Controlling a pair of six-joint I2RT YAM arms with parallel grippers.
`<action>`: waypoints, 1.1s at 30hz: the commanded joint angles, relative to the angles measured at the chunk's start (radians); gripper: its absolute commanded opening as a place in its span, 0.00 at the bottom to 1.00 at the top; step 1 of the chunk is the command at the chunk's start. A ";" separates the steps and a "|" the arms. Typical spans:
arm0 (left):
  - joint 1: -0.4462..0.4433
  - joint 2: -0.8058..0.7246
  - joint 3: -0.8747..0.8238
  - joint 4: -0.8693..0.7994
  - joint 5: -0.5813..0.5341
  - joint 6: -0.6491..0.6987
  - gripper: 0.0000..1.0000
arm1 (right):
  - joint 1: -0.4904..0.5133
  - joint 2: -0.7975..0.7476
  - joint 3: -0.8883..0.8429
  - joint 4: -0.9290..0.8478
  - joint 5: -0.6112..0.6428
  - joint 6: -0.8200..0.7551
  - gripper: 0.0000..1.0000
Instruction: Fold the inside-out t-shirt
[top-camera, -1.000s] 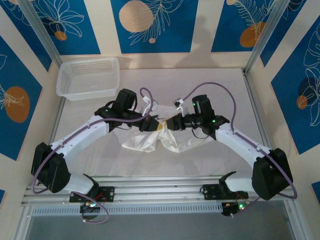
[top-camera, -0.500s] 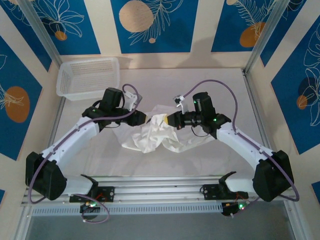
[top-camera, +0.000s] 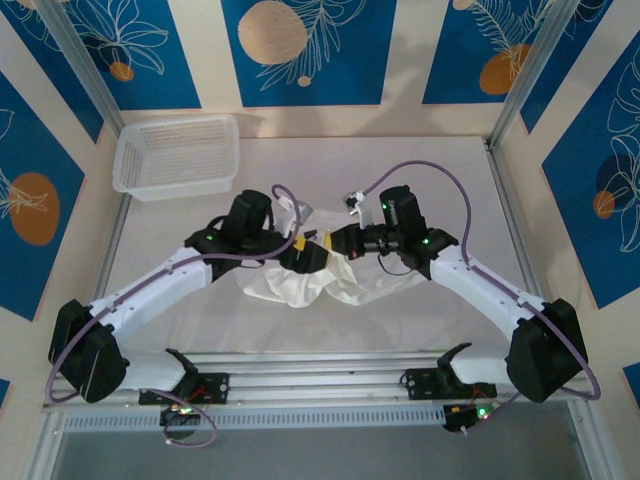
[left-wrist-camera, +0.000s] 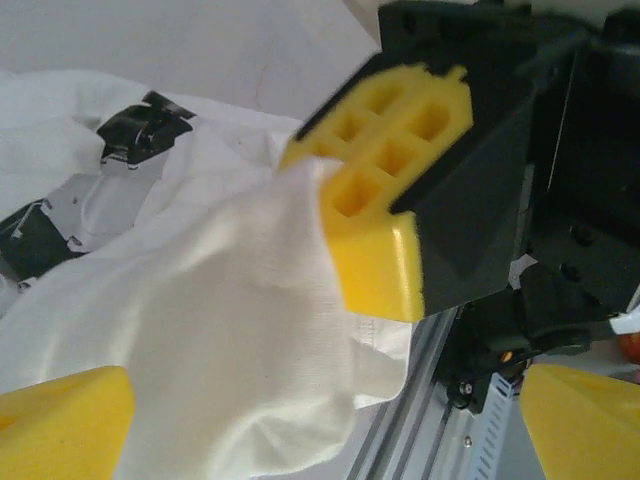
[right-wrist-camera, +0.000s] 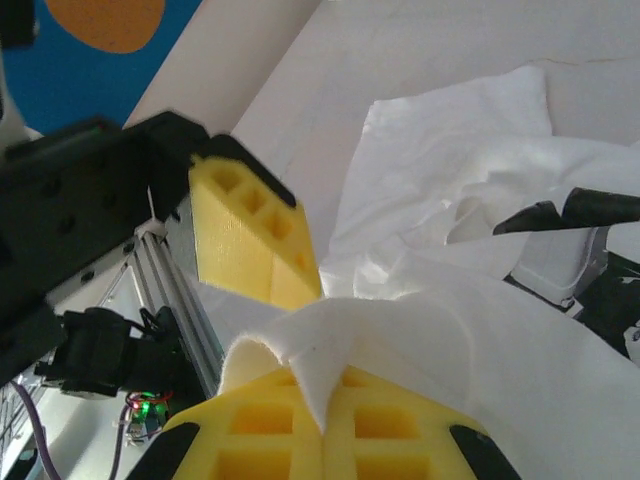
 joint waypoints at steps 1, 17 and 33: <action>-0.052 -0.003 0.003 -0.008 -0.257 -0.001 0.99 | 0.007 0.017 0.043 -0.037 0.027 0.020 0.00; 0.000 0.041 0.064 -0.215 -0.756 -0.069 0.53 | 0.016 0.017 0.060 -0.108 0.076 0.018 0.00; 0.182 0.023 0.049 -0.172 -0.219 -0.044 0.00 | -0.025 0.000 0.041 -0.195 0.267 0.112 0.03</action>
